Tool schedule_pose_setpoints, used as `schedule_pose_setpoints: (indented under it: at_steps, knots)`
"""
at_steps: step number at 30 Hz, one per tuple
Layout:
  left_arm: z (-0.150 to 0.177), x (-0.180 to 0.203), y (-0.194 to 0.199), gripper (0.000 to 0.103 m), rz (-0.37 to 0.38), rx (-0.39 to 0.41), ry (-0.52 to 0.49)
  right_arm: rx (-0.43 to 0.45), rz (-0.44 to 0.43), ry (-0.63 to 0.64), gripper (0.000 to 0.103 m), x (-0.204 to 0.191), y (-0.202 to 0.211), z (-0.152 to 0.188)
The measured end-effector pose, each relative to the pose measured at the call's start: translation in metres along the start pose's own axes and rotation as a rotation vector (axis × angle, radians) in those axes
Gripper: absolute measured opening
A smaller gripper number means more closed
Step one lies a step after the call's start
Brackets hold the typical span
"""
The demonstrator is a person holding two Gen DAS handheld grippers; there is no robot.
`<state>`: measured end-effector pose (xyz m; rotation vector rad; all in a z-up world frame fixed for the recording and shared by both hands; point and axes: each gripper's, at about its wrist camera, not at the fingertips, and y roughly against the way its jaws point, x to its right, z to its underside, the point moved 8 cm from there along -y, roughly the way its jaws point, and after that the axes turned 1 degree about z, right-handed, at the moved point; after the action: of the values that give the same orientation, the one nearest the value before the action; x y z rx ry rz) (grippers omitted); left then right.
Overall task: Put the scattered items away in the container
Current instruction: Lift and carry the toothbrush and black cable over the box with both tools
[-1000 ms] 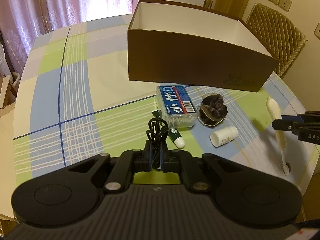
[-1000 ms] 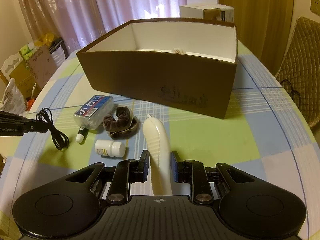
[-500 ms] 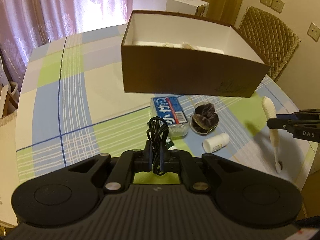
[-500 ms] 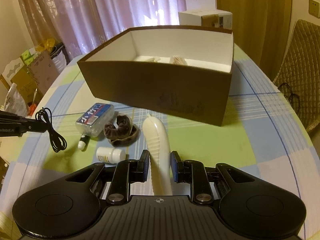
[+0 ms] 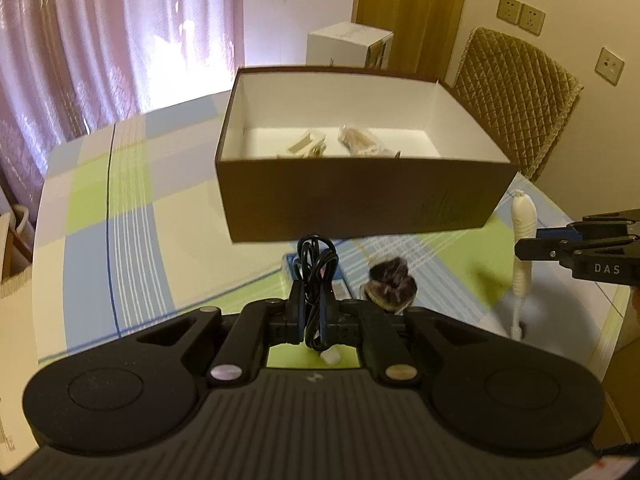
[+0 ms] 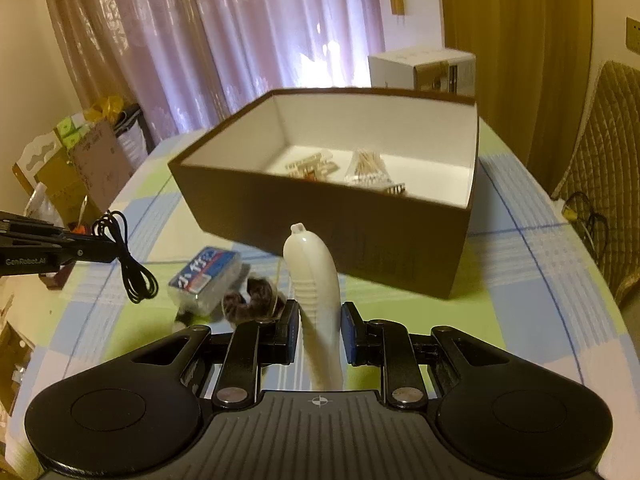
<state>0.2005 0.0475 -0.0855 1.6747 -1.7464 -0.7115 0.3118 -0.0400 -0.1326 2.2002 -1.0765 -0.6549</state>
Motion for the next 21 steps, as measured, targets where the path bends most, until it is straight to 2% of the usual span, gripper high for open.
schedule_pose_setpoints:
  at_steps: [3, 5, 14, 21]
  knots:
    - [-0.011, 0.003, 0.0, 0.004, 0.006, 0.018, -0.013, 0.021, -0.009, -0.001, 0.019, 0.001, 0.002, -0.011]
    - [-0.019, 0.004, 0.0, 0.004, 0.008, 0.031, -0.024, 0.037, -0.014, 0.003, 0.01, 0.001, 0.004, -0.02]
    - [-0.053, 0.008, -0.006, 0.004, 0.01, 0.071, -0.062, 0.103, -0.023, 0.015, 0.009, 0.005, 0.009, -0.058]
    - [-0.081, 0.008, -0.01, 0.004, 0.018, 0.102, -0.081, 0.179, -0.042, 0.026, 0.009, 0.007, 0.019, -0.101]
